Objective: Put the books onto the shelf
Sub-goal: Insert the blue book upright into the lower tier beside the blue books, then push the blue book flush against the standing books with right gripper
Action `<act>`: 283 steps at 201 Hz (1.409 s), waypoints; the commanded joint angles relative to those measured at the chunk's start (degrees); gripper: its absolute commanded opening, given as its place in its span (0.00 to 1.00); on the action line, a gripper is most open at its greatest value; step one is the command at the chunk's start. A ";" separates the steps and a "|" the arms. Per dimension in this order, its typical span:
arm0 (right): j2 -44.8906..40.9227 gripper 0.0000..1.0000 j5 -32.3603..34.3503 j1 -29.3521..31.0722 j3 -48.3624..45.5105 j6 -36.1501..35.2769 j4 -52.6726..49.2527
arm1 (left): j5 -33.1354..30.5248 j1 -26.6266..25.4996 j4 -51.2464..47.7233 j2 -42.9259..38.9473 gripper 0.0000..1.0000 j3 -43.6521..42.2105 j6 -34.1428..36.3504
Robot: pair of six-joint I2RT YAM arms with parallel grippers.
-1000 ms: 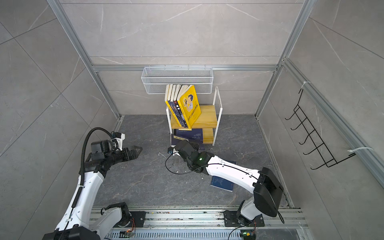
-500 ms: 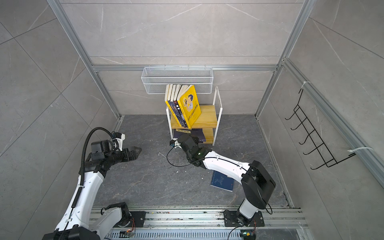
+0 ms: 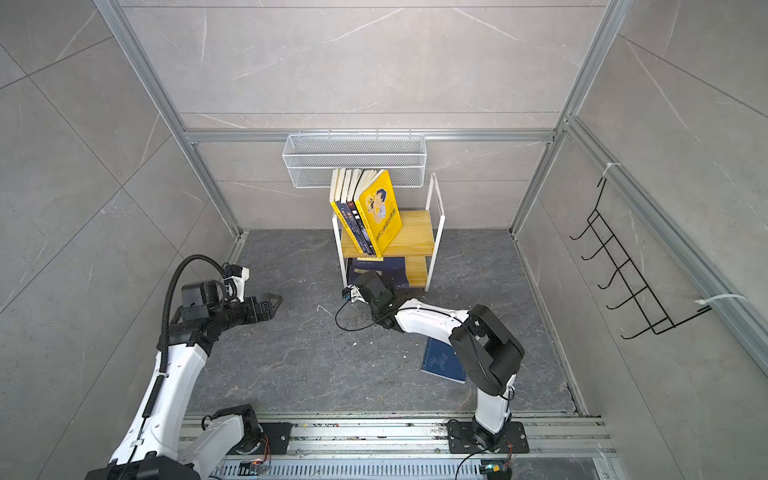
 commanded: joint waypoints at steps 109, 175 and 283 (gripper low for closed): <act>5.20 0.32 -7.94 -2.89 13.88 4.87 -22.51 | 1.92 -1.44 0.14 -0.43 1.00 2.10 1.80; 3.75 0.15 -9.42 -3.18 14.28 5.26 -23.02 | 1.83 -1.37 0.45 -0.44 1.00 2.02 1.80; 12.02 0.00 -5.34 -5.37 24.49 7.54 -23.86 | 1.83 -1.40 0.31 -0.53 1.00 2.11 1.91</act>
